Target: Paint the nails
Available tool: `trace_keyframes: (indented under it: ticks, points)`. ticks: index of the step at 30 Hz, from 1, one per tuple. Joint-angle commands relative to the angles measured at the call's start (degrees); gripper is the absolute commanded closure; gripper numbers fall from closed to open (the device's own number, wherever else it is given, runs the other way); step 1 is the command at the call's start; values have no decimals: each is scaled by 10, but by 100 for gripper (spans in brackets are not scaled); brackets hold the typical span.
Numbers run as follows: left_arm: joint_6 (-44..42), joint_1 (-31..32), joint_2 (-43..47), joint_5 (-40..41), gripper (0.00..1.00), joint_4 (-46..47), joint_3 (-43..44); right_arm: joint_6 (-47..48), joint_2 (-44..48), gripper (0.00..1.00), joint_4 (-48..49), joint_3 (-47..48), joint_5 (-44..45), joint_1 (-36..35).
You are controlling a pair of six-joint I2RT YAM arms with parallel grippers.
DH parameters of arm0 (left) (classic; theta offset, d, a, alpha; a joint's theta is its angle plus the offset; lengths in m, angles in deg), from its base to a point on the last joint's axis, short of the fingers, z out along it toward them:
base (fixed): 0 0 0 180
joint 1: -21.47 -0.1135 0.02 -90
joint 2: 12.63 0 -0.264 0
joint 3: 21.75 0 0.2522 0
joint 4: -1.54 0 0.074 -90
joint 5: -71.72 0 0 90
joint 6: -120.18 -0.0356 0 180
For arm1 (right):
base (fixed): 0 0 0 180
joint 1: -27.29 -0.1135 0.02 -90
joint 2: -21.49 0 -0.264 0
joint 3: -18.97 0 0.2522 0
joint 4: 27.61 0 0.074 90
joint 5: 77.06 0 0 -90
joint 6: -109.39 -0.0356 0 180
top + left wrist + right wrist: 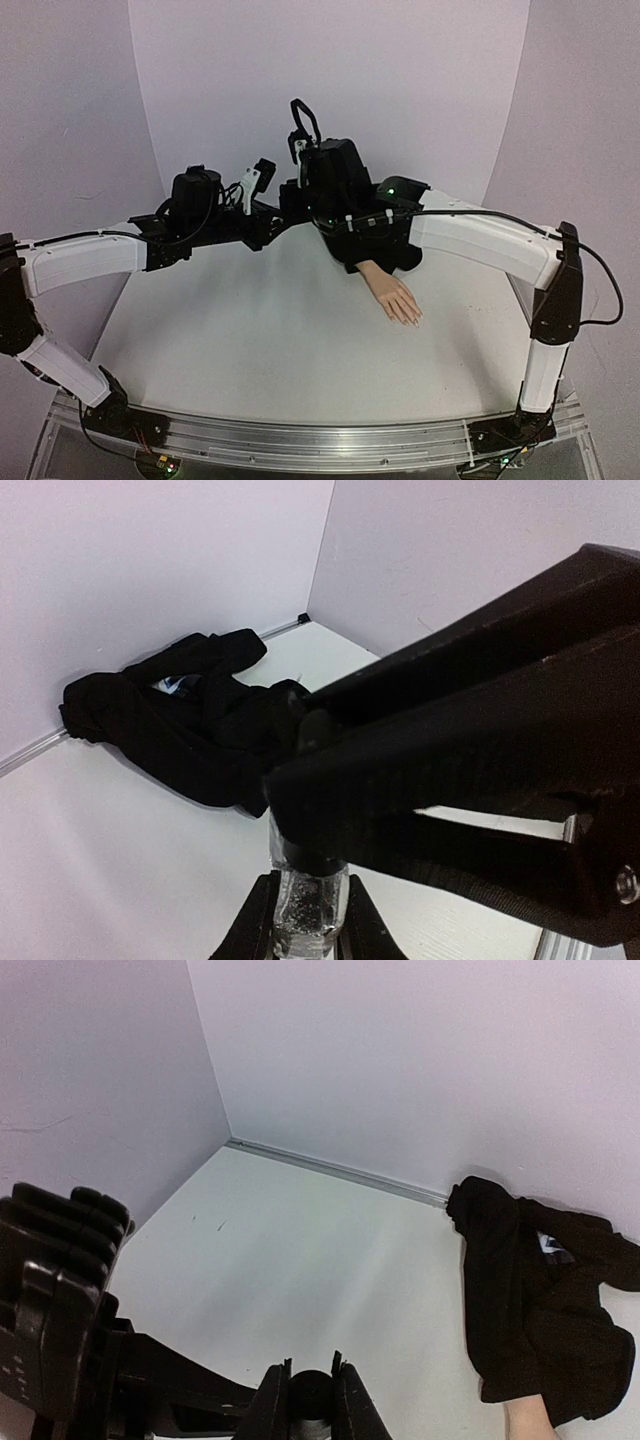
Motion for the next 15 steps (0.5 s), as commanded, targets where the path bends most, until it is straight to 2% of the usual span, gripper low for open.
trace_keyframes:
  ticks: [1, 3, 4, 6, 8, 11, 15]
  points:
    - [13, -41, -1, 71, 100, 45, 10, 19, 39, 80, -74, 28, -43, -16]
    - [-4, -42, 11, 12, 100, 49, -5, 22, 61, 55, -75, 11, -170, 7]
    - [-17, -41, 19, -33, 100, 49, -13, 23, 74, 46, -74, 2, -229, 25]
    - [-44, -41, 36, -142, 100, 44, -30, 32, 97, 36, -74, -16, -357, 59]
    - [-60, -42, 53, -244, 100, 45, -48, 51, 111, 31, -74, -27, -461, 84]
    - [-61, -42, 69, -359, 100, 40, -59, 83, 117, 30, -75, -35, -614, 107]
    - [-61, -41, 72, -456, 100, 18, -43, 100, 103, 37, -76, -29, -746, 124]
